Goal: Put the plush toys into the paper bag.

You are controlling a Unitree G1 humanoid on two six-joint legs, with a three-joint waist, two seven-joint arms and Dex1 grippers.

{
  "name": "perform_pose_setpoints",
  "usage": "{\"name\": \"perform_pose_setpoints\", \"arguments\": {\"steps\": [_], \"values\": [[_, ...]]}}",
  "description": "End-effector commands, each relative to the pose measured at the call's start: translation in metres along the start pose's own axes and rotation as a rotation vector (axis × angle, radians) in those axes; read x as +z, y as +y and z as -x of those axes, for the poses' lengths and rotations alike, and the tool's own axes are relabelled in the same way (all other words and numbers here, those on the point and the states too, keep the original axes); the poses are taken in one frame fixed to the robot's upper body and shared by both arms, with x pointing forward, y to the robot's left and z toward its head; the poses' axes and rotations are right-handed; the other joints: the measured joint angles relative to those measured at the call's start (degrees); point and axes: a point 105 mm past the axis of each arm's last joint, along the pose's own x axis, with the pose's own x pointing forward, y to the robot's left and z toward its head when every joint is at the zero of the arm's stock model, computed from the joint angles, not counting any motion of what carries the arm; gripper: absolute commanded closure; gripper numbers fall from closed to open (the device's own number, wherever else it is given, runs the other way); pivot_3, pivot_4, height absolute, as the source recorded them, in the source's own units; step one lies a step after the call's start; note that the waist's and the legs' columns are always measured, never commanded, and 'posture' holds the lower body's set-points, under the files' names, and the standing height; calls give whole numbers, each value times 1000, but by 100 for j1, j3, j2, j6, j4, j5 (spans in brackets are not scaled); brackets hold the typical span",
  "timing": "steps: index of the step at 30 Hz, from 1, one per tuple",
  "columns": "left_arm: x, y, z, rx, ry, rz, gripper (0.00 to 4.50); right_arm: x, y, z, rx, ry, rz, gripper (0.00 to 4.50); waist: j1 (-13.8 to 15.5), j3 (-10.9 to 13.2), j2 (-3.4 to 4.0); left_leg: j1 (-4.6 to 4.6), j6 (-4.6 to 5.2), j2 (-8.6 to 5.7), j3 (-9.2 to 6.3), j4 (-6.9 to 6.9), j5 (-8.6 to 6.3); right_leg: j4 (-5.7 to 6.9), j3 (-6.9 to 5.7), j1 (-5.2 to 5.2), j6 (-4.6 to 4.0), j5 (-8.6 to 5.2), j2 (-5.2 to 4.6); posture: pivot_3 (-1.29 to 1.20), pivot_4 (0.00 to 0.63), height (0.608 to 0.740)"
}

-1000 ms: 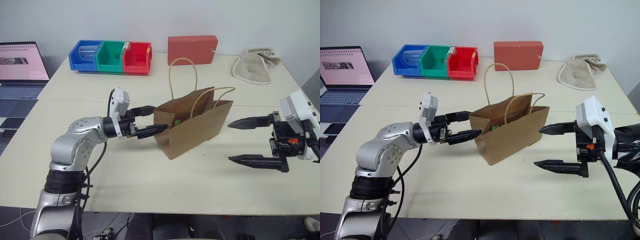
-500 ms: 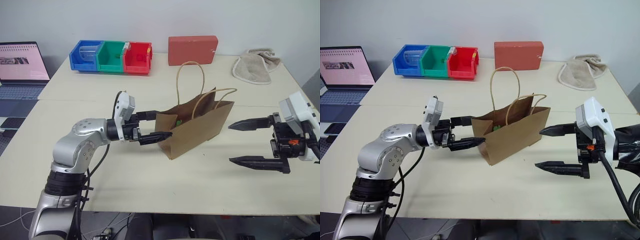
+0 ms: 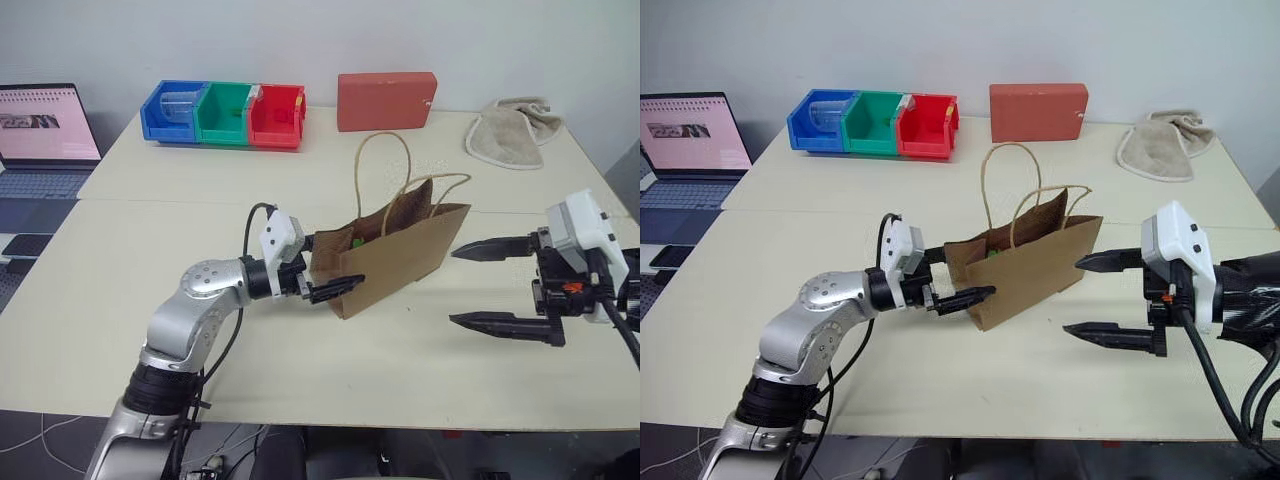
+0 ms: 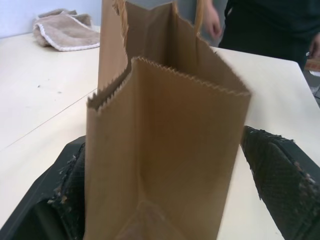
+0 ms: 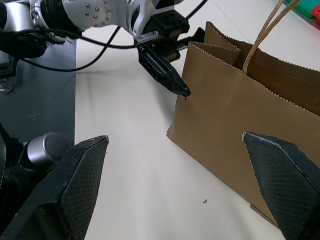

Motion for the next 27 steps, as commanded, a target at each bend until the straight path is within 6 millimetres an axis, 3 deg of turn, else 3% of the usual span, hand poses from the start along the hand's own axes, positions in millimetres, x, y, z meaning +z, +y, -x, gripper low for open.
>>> {"name": "perform_pose_setpoints", "arguments": {"steps": [1,5,16,27], "values": [[11,4,-5,13,-58,-28,18,7,2,-3,-14,-19,54,0,0,0,0,0,0,0,0,0,0,0,0,0,1,0,0,0,150,740],[13,4,-7,2,-79,-47,894,7,4,-6,-16,-32,59,0,-1,0,0,0,0,0,-1,0,0,0,-1,0,2,1,0,0,150,740],[6,4,-7,-13,-59,-72,4402,6,4,-14,-46,-71,101,0,-2,0,0,0,0,0,-1,0,0,0,0,1,3,2,0,0,150,740],[8,16,1,-73,-32,-47,4482,1,-11,-9,-206,-84,142,0,-5,-1,-1,0,0,-1,-1,3,0,1,0,2,2,2,1,0,150,740]]}}
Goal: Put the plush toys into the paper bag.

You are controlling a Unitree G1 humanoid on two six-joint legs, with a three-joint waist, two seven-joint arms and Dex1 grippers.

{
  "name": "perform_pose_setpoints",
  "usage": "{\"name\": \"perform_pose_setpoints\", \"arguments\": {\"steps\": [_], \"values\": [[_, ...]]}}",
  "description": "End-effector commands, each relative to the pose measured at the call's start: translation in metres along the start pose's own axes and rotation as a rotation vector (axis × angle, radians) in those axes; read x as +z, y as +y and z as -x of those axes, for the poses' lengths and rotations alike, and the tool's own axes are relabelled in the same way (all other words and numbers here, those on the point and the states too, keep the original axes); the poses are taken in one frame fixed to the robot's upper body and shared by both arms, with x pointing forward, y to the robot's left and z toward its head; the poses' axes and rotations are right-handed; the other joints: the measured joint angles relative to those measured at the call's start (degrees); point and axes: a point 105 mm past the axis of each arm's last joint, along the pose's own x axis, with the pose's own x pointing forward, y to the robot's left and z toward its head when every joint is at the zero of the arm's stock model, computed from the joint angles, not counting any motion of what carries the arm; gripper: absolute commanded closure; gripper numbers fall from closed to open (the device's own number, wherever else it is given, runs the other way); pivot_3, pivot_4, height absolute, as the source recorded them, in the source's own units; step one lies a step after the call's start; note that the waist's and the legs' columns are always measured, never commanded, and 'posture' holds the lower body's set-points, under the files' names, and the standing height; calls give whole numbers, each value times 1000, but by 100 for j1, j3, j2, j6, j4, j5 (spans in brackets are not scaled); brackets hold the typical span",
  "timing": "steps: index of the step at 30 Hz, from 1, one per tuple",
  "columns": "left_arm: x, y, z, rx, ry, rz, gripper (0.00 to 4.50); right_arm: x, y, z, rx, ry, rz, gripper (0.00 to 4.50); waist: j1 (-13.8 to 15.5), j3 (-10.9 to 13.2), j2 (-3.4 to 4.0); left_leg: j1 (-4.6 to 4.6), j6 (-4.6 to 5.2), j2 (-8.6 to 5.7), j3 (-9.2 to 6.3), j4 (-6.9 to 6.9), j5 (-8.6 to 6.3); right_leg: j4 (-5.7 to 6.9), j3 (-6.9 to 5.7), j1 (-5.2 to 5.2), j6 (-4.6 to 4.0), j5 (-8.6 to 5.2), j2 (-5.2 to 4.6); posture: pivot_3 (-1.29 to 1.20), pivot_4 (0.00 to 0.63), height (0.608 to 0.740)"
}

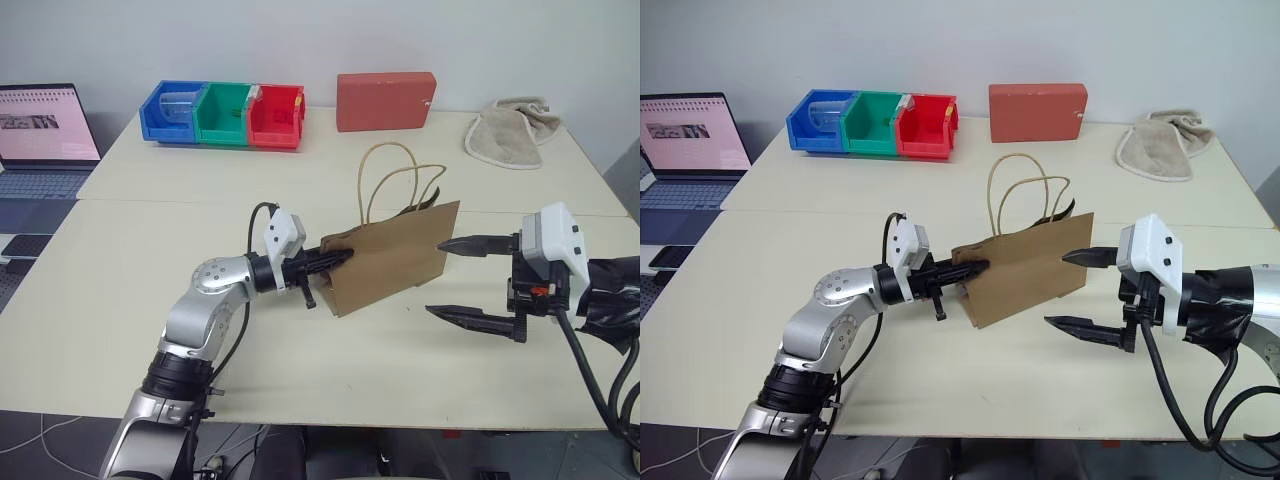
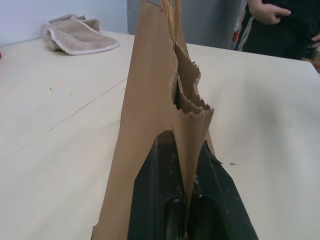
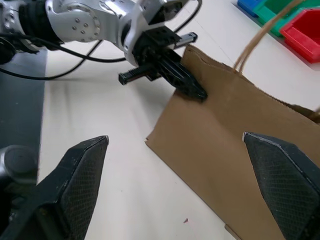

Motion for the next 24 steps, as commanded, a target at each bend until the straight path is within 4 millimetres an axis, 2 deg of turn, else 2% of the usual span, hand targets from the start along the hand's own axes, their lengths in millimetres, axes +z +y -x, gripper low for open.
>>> {"name": "perform_pose_setpoints", "arguments": {"steps": [1,5,9,13,19,21,24], "values": [[15,-5,4,-95,-41,-13,4482,7,-5,9,-71,-14,70,0,-2,0,0,0,0,0,0,0,0,0,0,-1,0,0,0,0,150,740],[21,-14,2,-272,-27,-31,4482,6,0,27,-57,44,20,0,13,0,1,-3,0,-2,-1,-4,0,0,-1,-2,1,1,0,0,150,740],[26,0,-5,-313,-26,-27,4482,3,-2,51,-138,107,-6,0,69,0,0,-2,0,-2,-5,3,0,-2,-4,6,-5,-2,0,0,150,740],[23,4,-12,-389,6,-41,4482,1,1,69,-221,149,-36,0,64,0,0,-1,1,-4,-3,5,-1,-8,0,13,-7,-4,0,0,150,740],[9,4,-21,-456,41,-27,4482,-2,12,73,-244,169,-55,0,29,0,0,2,1,-2,-4,4,-1,-7,-1,15,-6,-4,0,0,150,740],[6,8,-24,-425,54,-59,4482,-3,13,72,-240,174,-61,0,22,-1,-2,2,1,-3,-4,4,-1,-7,-1,17,-6,-3,0,0,150,740],[-10,11,-16,-444,175,-134,4482,-3,14,70,-229,174,-73,0,22,-1,-2,3,1,-3,-5,8,-1,-8,-1,19,-5,-3,0,0,150,740]]}}
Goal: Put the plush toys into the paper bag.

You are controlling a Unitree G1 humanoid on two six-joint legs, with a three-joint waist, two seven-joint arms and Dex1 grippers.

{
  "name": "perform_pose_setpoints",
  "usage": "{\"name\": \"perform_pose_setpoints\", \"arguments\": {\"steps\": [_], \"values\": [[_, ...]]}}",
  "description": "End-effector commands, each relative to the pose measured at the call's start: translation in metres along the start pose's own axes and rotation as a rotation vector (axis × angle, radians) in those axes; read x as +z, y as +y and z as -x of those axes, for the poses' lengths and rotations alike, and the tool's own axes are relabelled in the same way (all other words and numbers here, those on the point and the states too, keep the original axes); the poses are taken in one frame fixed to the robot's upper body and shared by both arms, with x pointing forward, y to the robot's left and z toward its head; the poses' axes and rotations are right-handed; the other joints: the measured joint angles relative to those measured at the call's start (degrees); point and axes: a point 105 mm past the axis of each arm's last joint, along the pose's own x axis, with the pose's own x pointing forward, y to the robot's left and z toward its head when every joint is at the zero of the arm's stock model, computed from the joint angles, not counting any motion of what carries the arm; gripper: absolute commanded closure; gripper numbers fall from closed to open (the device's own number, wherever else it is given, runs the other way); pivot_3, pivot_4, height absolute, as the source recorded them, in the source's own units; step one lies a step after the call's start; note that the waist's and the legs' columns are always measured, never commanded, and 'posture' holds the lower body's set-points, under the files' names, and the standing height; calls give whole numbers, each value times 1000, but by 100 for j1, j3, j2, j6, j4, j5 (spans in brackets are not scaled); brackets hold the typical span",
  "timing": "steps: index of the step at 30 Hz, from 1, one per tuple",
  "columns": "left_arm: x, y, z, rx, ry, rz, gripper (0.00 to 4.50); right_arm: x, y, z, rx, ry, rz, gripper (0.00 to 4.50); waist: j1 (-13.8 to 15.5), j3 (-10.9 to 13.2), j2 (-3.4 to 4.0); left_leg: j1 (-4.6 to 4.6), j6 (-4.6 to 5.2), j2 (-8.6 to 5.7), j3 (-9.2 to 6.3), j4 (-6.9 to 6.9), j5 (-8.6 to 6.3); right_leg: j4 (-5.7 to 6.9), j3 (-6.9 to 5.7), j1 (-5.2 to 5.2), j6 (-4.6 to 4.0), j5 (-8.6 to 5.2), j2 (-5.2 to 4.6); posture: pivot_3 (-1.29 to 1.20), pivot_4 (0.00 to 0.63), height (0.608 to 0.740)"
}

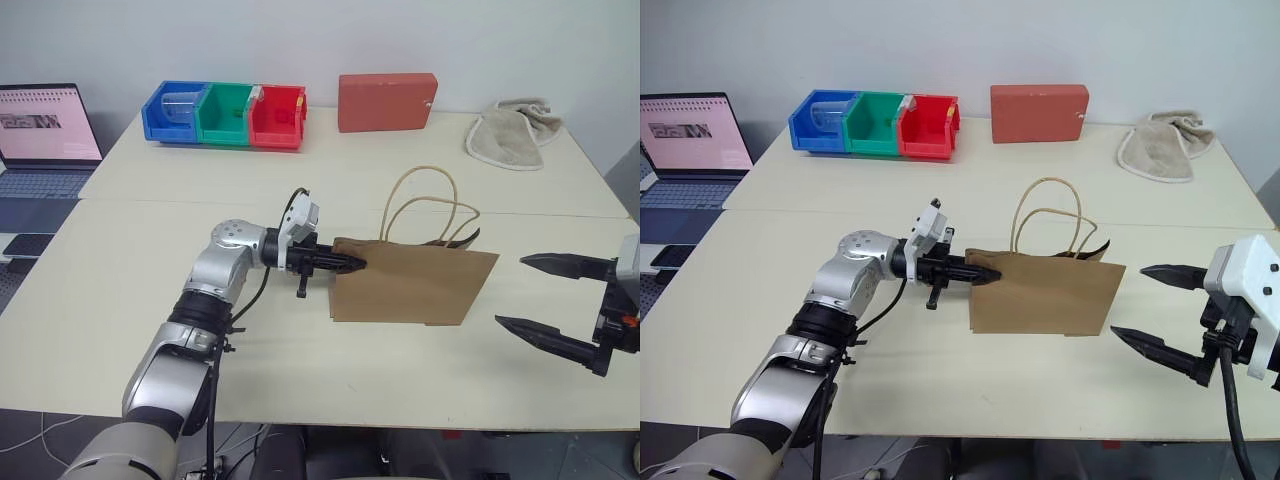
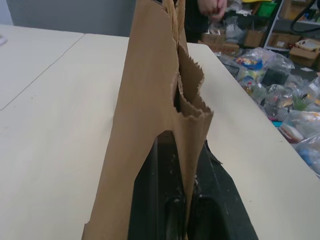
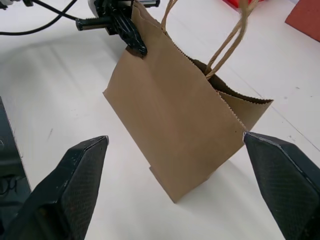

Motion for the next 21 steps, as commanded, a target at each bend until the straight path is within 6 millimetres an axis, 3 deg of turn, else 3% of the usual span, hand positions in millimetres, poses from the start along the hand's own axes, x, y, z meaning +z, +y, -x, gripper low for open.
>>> {"name": "perform_pose_setpoints", "arguments": {"steps": [1,4,10,15,21], "values": [[-5,2,6,-10,89,-69,4277,7,2,1,-1,-15,26,0,1,-1,0,2,0,0,0,1,0,0,0,2,0,0,0,0,150,740],[4,3,10,-4,45,-67,3602,7,1,0,5,-13,24,0,-5,0,0,5,0,0,1,2,0,-1,1,6,-2,-1,0,0,150,740],[9,-2,25,45,58,-72,1700,5,-7,-1,-9,-12,26,0,-32,0,0,4,0,2,-2,-4,0,0,0,3,-1,-1,0,0,150,740],[-1,-9,58,181,140,-44,158,-1,-23,-1,-37,9,40,0,-45,0,0,5,0,2,-3,-8,0,1,-2,1,0,0,0,0,150,740],[2,-29,112,414,284,-70,158,1,-53,8,-33,31,136,0,-28,1,0,8,-1,8,1,-9,-1,1,-3,-3,-4,-3,0,0,150,740]]}}
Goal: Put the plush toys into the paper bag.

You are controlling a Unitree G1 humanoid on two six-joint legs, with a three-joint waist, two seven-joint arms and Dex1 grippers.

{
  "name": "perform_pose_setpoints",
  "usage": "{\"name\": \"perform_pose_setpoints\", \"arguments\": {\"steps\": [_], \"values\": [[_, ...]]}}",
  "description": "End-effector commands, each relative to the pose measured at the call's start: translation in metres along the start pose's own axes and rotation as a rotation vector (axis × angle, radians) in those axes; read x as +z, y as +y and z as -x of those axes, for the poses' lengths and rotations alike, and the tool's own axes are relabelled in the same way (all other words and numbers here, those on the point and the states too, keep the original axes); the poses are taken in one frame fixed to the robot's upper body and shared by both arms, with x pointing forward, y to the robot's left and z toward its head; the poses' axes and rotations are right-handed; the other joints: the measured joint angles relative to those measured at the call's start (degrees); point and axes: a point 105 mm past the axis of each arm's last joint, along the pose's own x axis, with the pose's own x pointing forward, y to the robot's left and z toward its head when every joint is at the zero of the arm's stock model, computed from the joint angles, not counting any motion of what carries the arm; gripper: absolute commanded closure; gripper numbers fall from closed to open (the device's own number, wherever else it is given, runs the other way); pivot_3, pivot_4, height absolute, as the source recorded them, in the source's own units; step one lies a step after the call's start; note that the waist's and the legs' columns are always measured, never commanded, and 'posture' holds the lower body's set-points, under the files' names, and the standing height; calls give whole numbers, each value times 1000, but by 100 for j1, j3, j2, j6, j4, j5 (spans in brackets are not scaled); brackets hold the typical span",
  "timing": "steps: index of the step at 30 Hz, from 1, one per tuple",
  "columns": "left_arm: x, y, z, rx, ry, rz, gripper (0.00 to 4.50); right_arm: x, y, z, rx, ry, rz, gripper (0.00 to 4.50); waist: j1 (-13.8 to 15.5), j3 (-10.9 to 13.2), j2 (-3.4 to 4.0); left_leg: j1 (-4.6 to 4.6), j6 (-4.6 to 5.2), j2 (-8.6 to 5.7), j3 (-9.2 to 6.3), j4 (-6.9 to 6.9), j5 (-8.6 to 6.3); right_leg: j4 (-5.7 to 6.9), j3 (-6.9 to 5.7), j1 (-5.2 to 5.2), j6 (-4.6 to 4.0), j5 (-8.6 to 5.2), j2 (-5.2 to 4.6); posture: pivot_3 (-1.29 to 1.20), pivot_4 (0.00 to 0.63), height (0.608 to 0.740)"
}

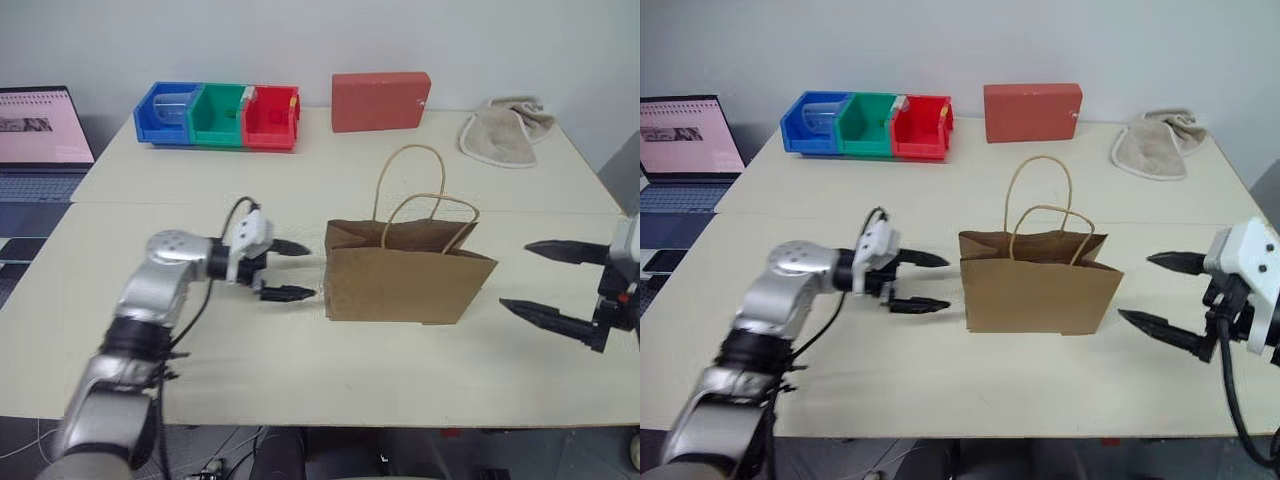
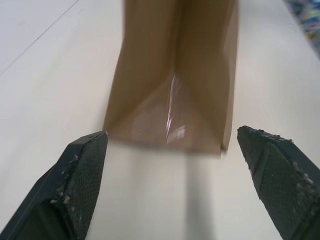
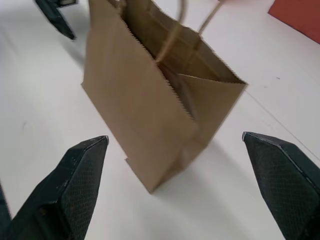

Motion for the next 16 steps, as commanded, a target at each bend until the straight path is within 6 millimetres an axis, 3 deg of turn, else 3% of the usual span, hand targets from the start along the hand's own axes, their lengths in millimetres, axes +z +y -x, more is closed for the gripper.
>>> {"name": "perform_pose_setpoints", "arguments": {"steps": [1,4,9,16], "values": [[15,2,29,139,39,-89,158,9,-14,8,16,6,106,0,19,1,1,-3,0,1,-2,3,0,-1,-3,-1,-3,-2,0,0,150,740],[19,-4,47,237,51,-90,158,6,-28,16,8,49,142,0,18,1,1,-4,-1,1,4,0,-1,-4,0,-4,-7,-5,-3,0,150,740],[17,-19,68,289,107,-61,158,-3,-27,30,131,138,108,0,30,1,1,-3,-4,1,7,-8,-3,-1,-2,-8,-12,-7,-6,0,150,740],[29,-12,69,278,81,-65,158,-6,-26,25,143,139,115,0,21,1,1,-5,-4,9,21,1,-3,-1,-6,-19,-23,-15,-5,0,150,740]]}}
